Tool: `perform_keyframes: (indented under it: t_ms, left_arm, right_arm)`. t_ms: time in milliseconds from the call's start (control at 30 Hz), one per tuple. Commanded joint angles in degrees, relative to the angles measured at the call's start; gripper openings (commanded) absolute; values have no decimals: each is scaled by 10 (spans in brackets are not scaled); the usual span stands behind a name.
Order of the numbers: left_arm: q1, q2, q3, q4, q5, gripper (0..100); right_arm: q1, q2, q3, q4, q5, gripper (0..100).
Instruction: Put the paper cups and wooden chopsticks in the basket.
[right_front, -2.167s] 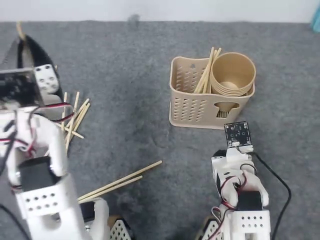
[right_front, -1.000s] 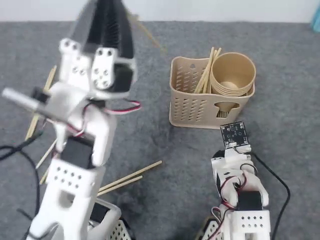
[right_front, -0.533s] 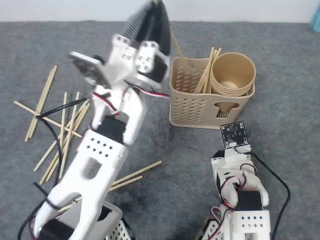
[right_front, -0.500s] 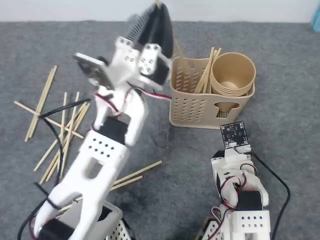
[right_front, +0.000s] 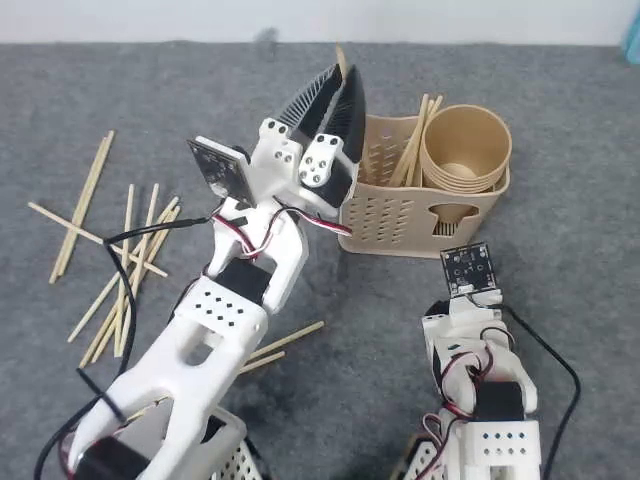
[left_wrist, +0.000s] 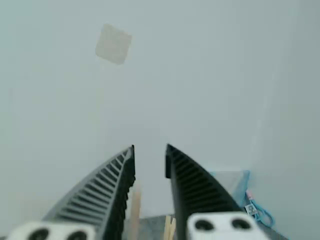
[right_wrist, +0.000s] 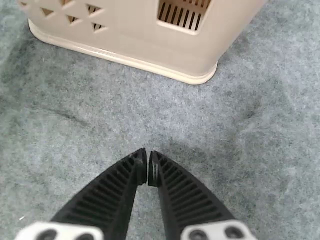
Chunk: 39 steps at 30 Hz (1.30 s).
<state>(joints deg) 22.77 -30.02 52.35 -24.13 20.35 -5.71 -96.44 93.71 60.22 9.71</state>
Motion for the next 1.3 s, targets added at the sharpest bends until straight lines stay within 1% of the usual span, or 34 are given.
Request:
perform_keyframes:
  t_ms: [0, 267, 400, 467, 567, 667, 767, 833, 1000, 1167, 1267]
  left_arm:
    - [6, -7, -5, 47, 6, 170]
    - [-4, -11, -6, 47, 4, 113]
    - [-45, -61, -12, 51, 5, 111]
    - [-76, -97, -14, 71, 5, 111]
    - [-129, -157, -27, 163, 6, 111]
    - [-195, -201, -67, 302, 6, 111]
    - [-266, -206, -131, 425, 6, 111]
    - [-317, -194, -174, 483, 6, 111]
    - [-420, -121, -269, 584, 4, 111]
    - [-494, -9, -366, 673, 6, 111]
    - [-537, 62, -419, 707, 7, 111]
  right_arm:
    - [7, -8, -4, 0, 11, 33]
    - [7, -8, -4, 0, 11, 33]
    - [7, -8, -3, 0, 25, 33]
    - [7, -8, -3, 0, 27, 33]
    - [7, -8, -3, 0, 28, 33]
    - [7, -8, -3, 0, 29, 33]
    - [7, -8, -3, 0, 29, 33]
    - [7, -8, -3, 1, 29, 33]
    - [7, -8, -3, 5, 29, 33]
    - [7, -8, -3, 5, 28, 33]
    - [7, -8, -3, 5, 28, 33]
